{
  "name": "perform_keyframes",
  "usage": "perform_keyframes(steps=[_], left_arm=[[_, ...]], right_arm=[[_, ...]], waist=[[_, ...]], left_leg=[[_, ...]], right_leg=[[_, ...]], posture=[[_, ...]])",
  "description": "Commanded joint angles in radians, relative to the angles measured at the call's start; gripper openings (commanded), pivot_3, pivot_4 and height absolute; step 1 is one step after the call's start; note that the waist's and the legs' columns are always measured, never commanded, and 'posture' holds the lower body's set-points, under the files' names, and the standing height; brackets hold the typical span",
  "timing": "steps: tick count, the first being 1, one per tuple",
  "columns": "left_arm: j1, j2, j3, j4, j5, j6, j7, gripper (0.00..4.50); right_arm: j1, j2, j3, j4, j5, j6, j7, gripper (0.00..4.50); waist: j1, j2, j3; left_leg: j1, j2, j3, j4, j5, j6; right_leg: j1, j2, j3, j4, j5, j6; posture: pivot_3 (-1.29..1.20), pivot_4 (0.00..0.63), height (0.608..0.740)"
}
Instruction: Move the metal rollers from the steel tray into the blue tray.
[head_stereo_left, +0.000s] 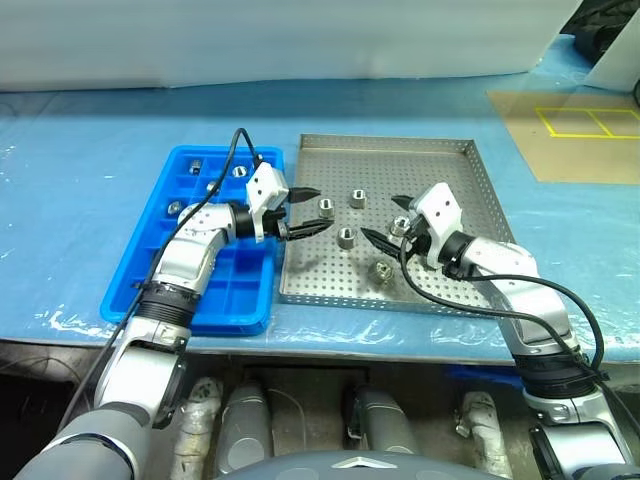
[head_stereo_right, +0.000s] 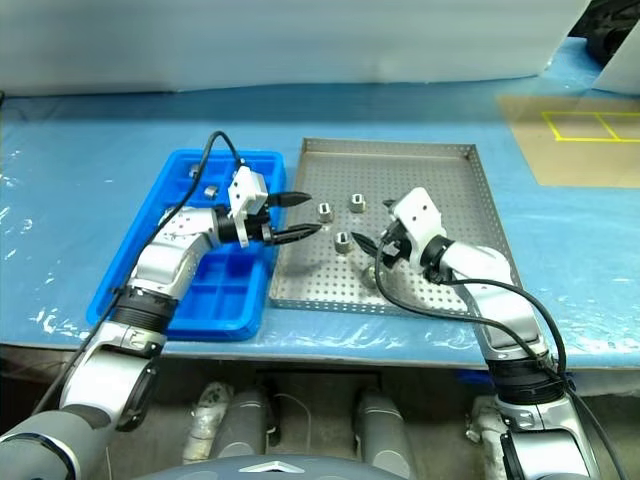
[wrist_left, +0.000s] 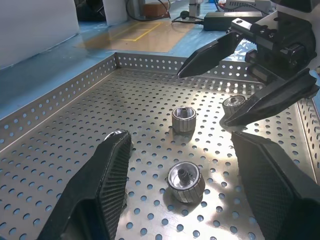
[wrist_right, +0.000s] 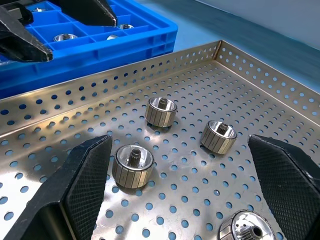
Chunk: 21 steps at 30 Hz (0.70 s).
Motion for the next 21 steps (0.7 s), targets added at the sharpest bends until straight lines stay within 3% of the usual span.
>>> perform_keyframes(steps=[1,8,21], left_arm=[[-0.032,-0.018,-0.008,0.005,0.001,-0.023,-0.011,3.39],[-0.058,-0.041,-0.013,0.045,0.016,-0.041,-0.014,3.39],[-0.259,-0.181,-0.058,0.471,0.134,-0.2,-0.023,3.39]], right_arm=[[0.005,-0.007,-0.038,-0.053,0.012,-0.001,-0.014,4.46],[0.015,-0.006,-0.045,-0.065,0.011,0.002,-0.034,4.46],[0.036,0.005,-0.055,-0.084,-0.003,0.001,-0.08,4.46]], waist=[[0.0,0.0,0.0],[-0.003,0.0,0.0],[-0.019,0.0,0.0]], left_leg=[[0.0,0.0,0.0,0.0,0.0,0.0],[0.0,0.0,0.0,0.0,0.0,0.0],[-0.001,-0.001,0.0,0.003,-0.002,0.003]], right_leg=[[0.0,0.0,0.0,0.0,0.0,0.0],[0.0,0.0,0.0,0.0,0.0,0.0],[0.001,0.0,0.001,-0.001,0.0,0.0]], posture=[[-0.29,0.15,0.74],[-0.3,0.15,0.74],[-0.36,0.15,0.74]])
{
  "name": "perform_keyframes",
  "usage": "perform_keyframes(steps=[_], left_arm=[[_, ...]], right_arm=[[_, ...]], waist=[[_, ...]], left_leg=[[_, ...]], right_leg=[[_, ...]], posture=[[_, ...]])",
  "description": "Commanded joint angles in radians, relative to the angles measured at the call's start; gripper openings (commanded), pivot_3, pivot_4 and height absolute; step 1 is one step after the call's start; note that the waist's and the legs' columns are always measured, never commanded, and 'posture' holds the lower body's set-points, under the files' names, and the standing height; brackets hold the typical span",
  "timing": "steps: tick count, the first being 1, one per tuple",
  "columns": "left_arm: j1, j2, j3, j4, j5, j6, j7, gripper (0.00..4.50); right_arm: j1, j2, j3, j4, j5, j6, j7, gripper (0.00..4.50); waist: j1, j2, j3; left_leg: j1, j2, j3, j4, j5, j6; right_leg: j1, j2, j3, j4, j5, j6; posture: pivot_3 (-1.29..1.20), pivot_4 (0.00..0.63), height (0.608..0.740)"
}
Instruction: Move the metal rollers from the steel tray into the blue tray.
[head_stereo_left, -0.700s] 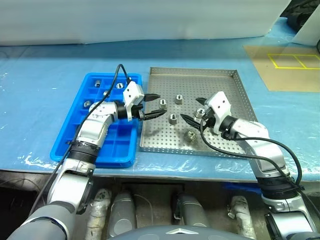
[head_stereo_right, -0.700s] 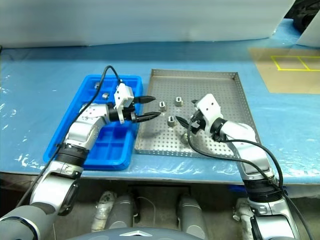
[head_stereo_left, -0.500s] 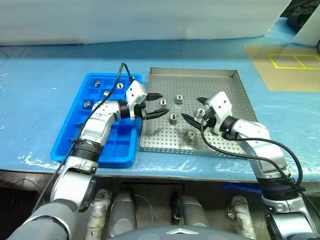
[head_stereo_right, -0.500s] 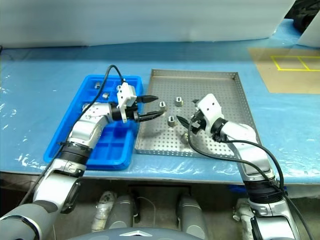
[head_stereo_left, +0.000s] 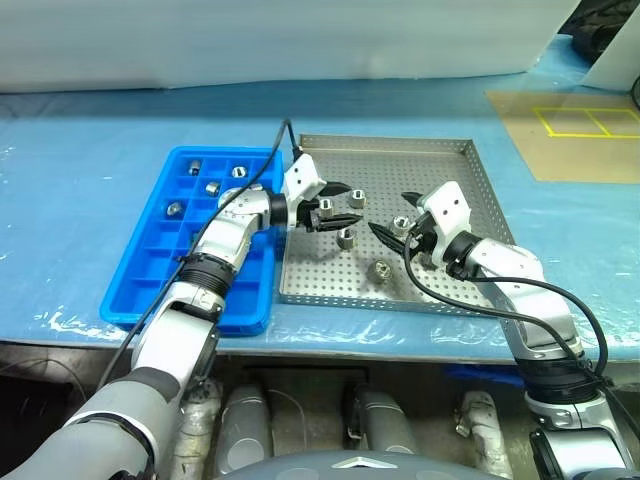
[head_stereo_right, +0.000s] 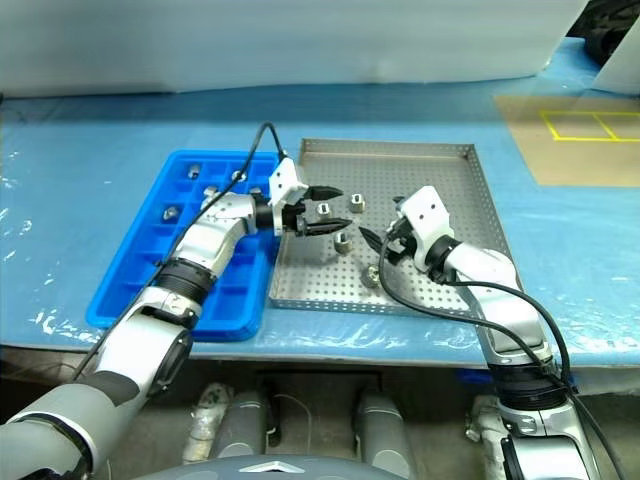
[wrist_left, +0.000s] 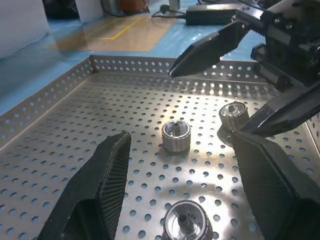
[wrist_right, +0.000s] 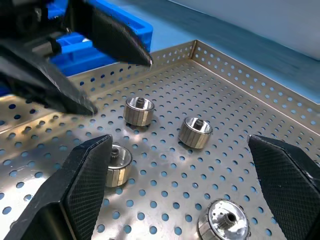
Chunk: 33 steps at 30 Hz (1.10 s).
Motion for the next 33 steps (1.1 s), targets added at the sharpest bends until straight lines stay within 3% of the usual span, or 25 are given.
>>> perform_keyframes(steps=[1,8,28,31,33], left_arm=[[-0.044,-0.021,-0.003,0.073,0.024,-0.049,-0.004,3.39],[-0.077,-0.065,-0.029,0.274,0.12,-0.144,0.034,3.39],[-0.065,-0.061,-0.068,0.386,0.281,-0.161,0.135,3.39],[-0.062,-0.063,-0.06,0.383,0.277,-0.167,0.118,2.8],[-0.063,-0.062,-0.061,0.383,0.285,-0.167,0.144,2.18]], right_arm=[[0.004,-0.005,-0.03,-0.058,0.002,-0.007,-0.015,4.46],[0.052,-0.012,-0.054,-0.101,-0.008,0.006,-0.055,4.46],[0.075,-0.019,-0.068,-0.13,-0.025,0.026,-0.093,4.46],[0.075,-0.02,-0.068,-0.128,-0.028,0.024,-0.096,4.5],[0.074,-0.019,-0.07,-0.128,-0.029,0.023,-0.097,4.5]], waist=[[-0.007,0.0,0.0],[-0.016,0.0,0.0],[-0.039,0.005,-0.003],[-0.04,0.005,-0.003],[-0.04,0.005,-0.003]], left_leg=[[0.0,0.0,0.0,0.0,0.0,0.0],[0.001,0.0,0.0,0.001,-0.001,0.001],[0.007,0.0,0.0,0.0,-0.004,0.007],[0.008,0.0,0.0,-0.001,-0.004,0.007],[0.008,0.0,0.0,-0.001,-0.004,0.007]], right_leg=[[0.0,0.0,0.0,0.0,0.0,0.0],[0.002,0.0,0.0,-0.002,0.0,0.0],[0.014,-0.001,-0.001,-0.014,0.002,0.002],[0.015,-0.001,-0.001,-0.014,0.002,0.002],[0.015,-0.001,-0.001,-0.015,0.002,0.002]], posture=[[-0.37,0.15,0.74],[-0.43,0.15,0.74],[-0.45,0.15,0.74],[-0.45,0.15,0.74],[-0.45,0.15,0.74]])
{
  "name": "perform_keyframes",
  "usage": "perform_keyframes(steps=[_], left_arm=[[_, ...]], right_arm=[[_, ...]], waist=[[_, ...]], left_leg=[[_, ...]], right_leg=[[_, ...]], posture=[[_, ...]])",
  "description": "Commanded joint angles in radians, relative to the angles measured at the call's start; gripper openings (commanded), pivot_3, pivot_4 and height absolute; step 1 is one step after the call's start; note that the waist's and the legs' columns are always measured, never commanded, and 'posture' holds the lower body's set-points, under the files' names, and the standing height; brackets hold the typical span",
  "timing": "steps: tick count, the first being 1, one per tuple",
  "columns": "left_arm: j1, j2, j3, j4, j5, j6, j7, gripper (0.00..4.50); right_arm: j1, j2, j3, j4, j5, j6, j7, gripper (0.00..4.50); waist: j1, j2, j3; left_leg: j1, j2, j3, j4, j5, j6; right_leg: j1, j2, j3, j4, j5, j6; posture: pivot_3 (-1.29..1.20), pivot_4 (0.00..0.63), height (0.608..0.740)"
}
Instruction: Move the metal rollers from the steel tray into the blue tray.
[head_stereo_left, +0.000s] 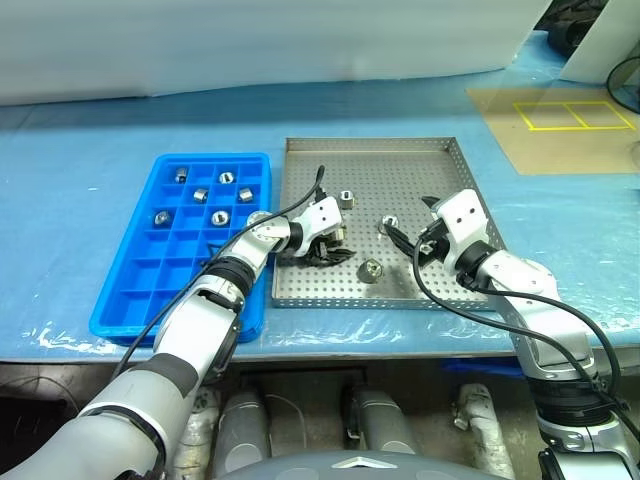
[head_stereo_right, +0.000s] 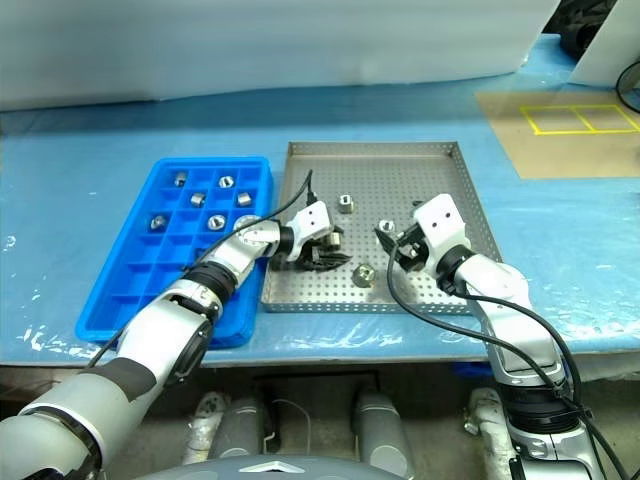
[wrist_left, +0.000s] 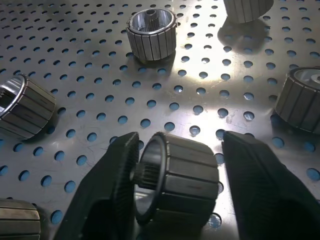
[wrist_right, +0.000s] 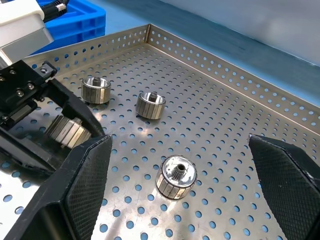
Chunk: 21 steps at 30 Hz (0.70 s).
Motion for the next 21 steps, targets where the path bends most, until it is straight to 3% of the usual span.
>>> perform_keyframes(steps=[1,3,6,9,15,21], left_arm=[[0.007,0.0,0.001,0.016,0.011,-0.003,0.023,2.18],[0.007,-0.002,0.011,0.017,-0.001,-0.002,0.007,2.18],[0.008,0.003,0.014,0.014,-0.002,-0.008,0.007,1.69],[0.0,0.007,0.018,0.023,0.007,-0.008,0.049,1.69],[0.001,0.017,0.052,-0.037,-0.052,-0.034,-0.022,1.39],[0.087,0.079,0.078,-0.318,-0.162,-0.07,-0.176,1.39]], right_arm=[[-0.004,-0.009,-0.029,-0.042,-0.004,-0.01,-0.01,4.5],[-0.006,-0.009,-0.029,-0.039,-0.006,-0.011,-0.012,4.5],[-0.01,-0.009,-0.029,-0.034,-0.007,-0.014,-0.014,4.5],[-0.016,-0.007,-0.027,-0.026,-0.01,-0.019,-0.015,4.5],[-0.028,-0.005,-0.021,-0.014,-0.013,-0.025,-0.013,4.5],[-0.075,0.001,-0.002,0.026,-0.012,-0.044,0.006,4.5]], waist=[[0.0,0.0,0.0],[0.0,0.0,0.0],[0.0,0.0,0.0],[0.0,0.001,0.0],[0.0,0.001,0.0],[0.003,0.001,0.0]], left_leg=[[0.0,0.0,0.0,0.0,0.0,0.0],[0.0,0.0,0.0,0.0,0.0,0.0],[0.0,0.0,0.0,-0.001,0.0,0.0],[0.0,0.0,0.0,-0.001,0.0,0.0],[0.0,0.0,0.0,-0.003,0.0,0.0],[-0.002,0.0,0.0,-0.005,0.0,0.0]], right_leg=[[0.0,0.0,0.0,0.0,0.0,0.0],[0.0,0.0,0.0,0.0,0.0,0.0],[0.0,0.0,0.0,-0.001,0.0,0.0],[0.0,0.0,0.0,-0.001,0.0,0.0],[0.0,0.0,0.0,-0.002,0.0,0.0],[-0.002,0.0,0.0,-0.004,0.0,0.0]], posture=[[-0.45,0.15,0.74],[-0.45,0.15,0.74],[-0.44,0.15,0.74],[-0.44,0.15,0.74],[-0.42,0.15,0.74],[-0.38,0.15,0.74]])
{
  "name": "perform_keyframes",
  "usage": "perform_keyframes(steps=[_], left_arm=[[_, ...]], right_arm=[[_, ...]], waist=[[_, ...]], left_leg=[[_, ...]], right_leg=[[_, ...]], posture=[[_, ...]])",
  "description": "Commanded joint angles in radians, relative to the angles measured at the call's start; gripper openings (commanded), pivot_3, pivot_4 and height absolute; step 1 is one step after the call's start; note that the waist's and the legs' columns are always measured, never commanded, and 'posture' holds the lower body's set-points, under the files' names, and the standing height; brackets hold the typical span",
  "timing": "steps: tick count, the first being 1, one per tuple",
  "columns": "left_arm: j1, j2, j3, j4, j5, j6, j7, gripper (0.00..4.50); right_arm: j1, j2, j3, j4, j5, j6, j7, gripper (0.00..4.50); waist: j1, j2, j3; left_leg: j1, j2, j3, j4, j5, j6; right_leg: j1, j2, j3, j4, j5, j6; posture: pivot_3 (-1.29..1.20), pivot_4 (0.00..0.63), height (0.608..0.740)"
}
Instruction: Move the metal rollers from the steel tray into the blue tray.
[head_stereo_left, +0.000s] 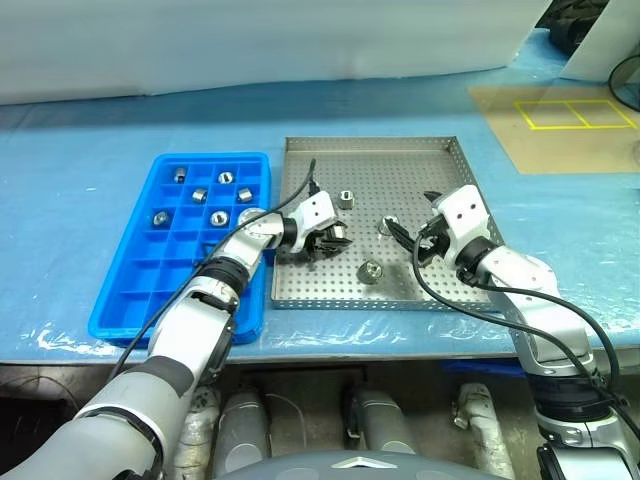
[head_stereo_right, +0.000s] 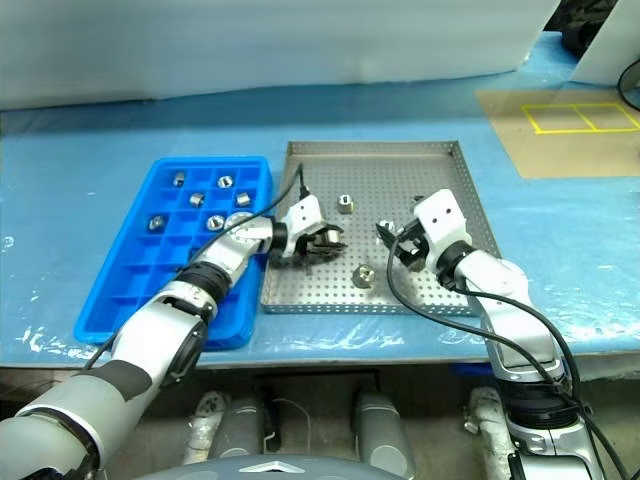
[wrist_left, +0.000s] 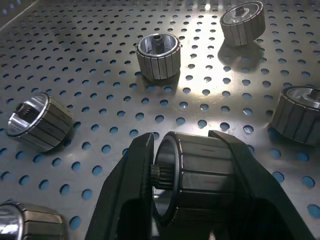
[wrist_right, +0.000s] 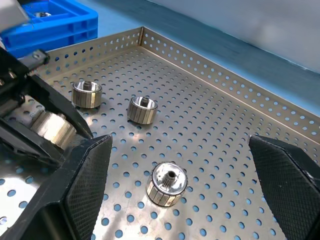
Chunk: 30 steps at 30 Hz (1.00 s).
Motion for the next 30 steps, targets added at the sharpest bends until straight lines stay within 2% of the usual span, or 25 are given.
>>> perform_keyframes(steps=[1,4,9,18,25,30], left_arm=[[0.044,0.034,0.029,-0.212,-0.086,-0.019,-0.083,1.39],[0.087,0.072,0.044,-0.339,-0.123,0.01,-0.092,1.39],[0.178,0.234,0.123,-0.577,-0.181,0.074,-0.066,1.39],[0.371,0.486,0.283,-0.722,-0.149,0.111,0.13,1.39],[0.557,0.58,0.382,-0.831,-0.155,0.155,0.232,1.39],[0.684,0.592,0.412,-0.979,-0.171,0.239,0.285,1.39]], right_arm=[[-0.043,0.001,-0.002,0.005,0.0,-0.036,0.014,4.5],[-0.069,0.006,0.003,0.028,0.004,-0.049,0.027,4.5],[-0.146,0.031,0.047,0.111,0.005,-0.09,0.076,4.5],[-0.358,0.116,0.123,0.357,0.007,-0.217,0.191,4.5],[-0.454,0.173,0.16,0.403,0.067,-0.226,0.335,4.5],[-0.489,0.206,0.213,0.401,0.102,-0.204,0.457,4.5]], waist=[[0.004,0.0,0.0],[0.006,0.0,0.0],[0.002,0.0,0.0],[0.031,0.002,0.001],[0.086,0.002,0.001],[0.115,0.001,0.001]], left_leg=[[-0.001,0.0,0.0,0.0,0.0,0.0],[-0.003,0.001,0.0,0.0,0.0,0.001],[-0.003,0.001,0.0,0.0,0.0,0.0],[-0.004,0.002,0.0,-0.002,0.002,-0.003],[-0.009,0.001,0.0,-0.003,0.002,-0.004],[-0.011,0.002,-0.001,-0.002,0.002,-0.004]], right_leg=[[0.0,0.0,-0.001,0.0,0.0,0.0],[-0.002,-0.001,-0.001,-0.001,0.0,0.0],[-0.003,-0.001,-0.001,0.0,0.0,0.0],[-0.005,-0.001,-0.003,0.003,-0.001,-0.001],[-0.012,-0.001,-0.005,0.007,-0.001,-0.002],[-0.014,-0.002,-0.006,0.007,-0.001,-0.002]], posture=[[-0.37,0.15,0.74],[-0.34,0.15,0.74],[-0.23,0.15,0.74],[-0.01,0.15,0.74],[0.1,0.15,0.74],[0.14,0.15,0.74]])
